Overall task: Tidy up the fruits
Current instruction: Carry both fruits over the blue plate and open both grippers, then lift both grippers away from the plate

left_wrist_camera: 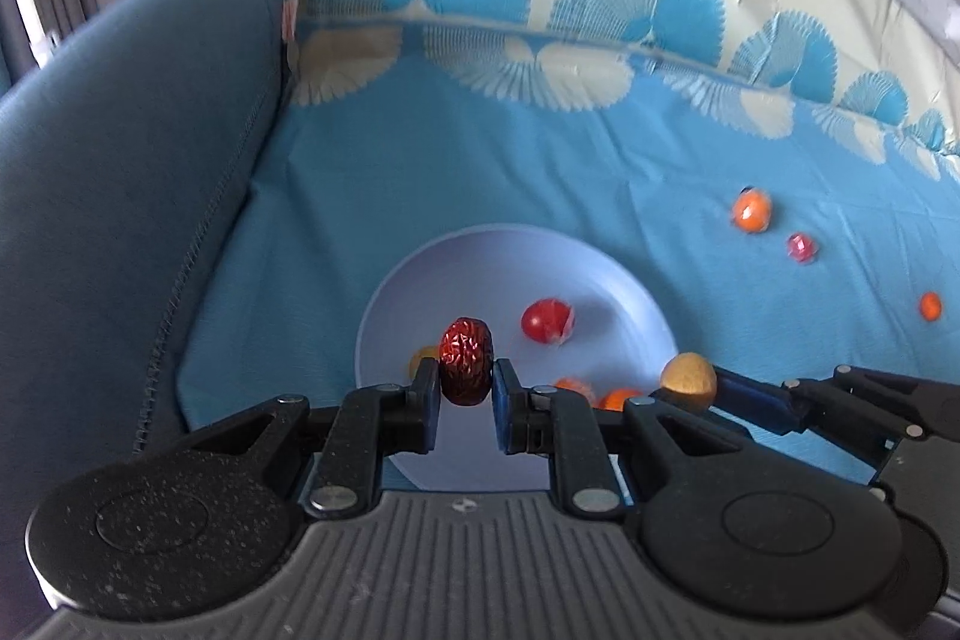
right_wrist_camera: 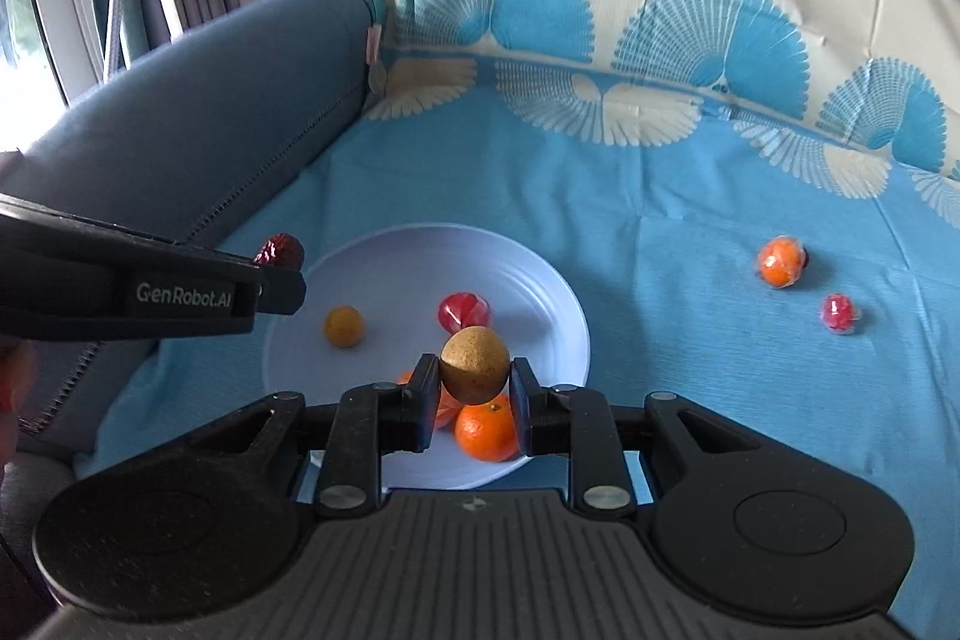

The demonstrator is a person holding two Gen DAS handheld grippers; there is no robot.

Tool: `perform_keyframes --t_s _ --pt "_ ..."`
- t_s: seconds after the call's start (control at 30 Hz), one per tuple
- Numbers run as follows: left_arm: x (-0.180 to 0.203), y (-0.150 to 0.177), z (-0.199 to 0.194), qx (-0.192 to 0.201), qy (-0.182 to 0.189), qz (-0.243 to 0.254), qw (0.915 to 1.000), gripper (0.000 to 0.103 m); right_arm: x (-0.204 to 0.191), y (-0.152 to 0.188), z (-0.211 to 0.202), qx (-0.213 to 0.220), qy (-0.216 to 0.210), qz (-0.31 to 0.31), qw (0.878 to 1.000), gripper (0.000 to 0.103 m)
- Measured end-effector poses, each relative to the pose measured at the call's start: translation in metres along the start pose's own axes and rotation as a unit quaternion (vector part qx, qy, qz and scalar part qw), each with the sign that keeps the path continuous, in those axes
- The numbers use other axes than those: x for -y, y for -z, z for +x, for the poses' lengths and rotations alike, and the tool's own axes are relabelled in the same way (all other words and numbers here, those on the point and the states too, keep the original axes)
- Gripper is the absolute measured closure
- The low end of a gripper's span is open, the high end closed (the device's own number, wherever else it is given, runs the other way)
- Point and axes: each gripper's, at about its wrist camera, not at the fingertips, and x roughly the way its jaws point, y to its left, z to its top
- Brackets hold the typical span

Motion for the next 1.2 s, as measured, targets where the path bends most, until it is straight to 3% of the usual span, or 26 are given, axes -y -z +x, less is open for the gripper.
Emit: perform_keyframes --t_s 0.27,0.3,0.37,0.4,0.43,0.47,0.57,0.73,0.87,1.2 --pt "-0.009 0.0 0.031 -0.015 -0.009 -0.001 0.9998 0.083 0.01 0.002 0.035 -0.026 0.004 0.0 1.0 0.077" --pt "-0.009 -0.002 0.032 -0.012 -0.009 0.001 0.9999 0.076 0.01 0.002 0.038 -0.027 0.005 -0.001 1.0 0.077" --pt "-0.009 -0.004 0.032 -0.002 -0.008 0.005 1.0 0.041 0.012 0.0 0.042 -0.027 0.004 -0.001 1.0 0.075" --pt "-0.009 -0.005 0.029 0.006 -0.013 0.004 0.9999 0.011 0.012 -0.001 0.041 -0.026 0.001 0.001 1.0 0.07" --pt "-0.009 -0.006 0.023 0.017 -0.023 0.0 0.9996 0.0 0.013 -0.003 0.04 -0.025 0.0 0.003 1.0 0.054" --pt "-0.011 -0.005 0.015 0.034 -0.031 -0.006 0.9989 0.0 0.013 -0.005 0.035 -0.021 0.005 0.004 1.0 0.039" --pt "-0.016 0.0 -0.004 0.027 -0.041 0.0 0.9988 0.0 0.011 -0.002 0.013 -0.011 0.02 0.002 1.0 0.014" --pt "-0.033 0.036 -0.052 0.009 -0.06 -0.025 0.9978 0.0 0.006 0.017 -0.043 -0.036 -0.008 0.021 0.999 0.005" --pt "-0.04 0.064 -0.09 -0.006 -0.068 -0.035 0.9971 0.0 -0.003 0.03 -0.089 -0.037 -0.028 0.038 0.998 0.003" --pt "-0.03 0.104 -0.179 0.047 -0.062 -0.04 0.9962 0.0 -0.031 0.053 -0.18 0.034 0.006 0.056 0.998 0.002"
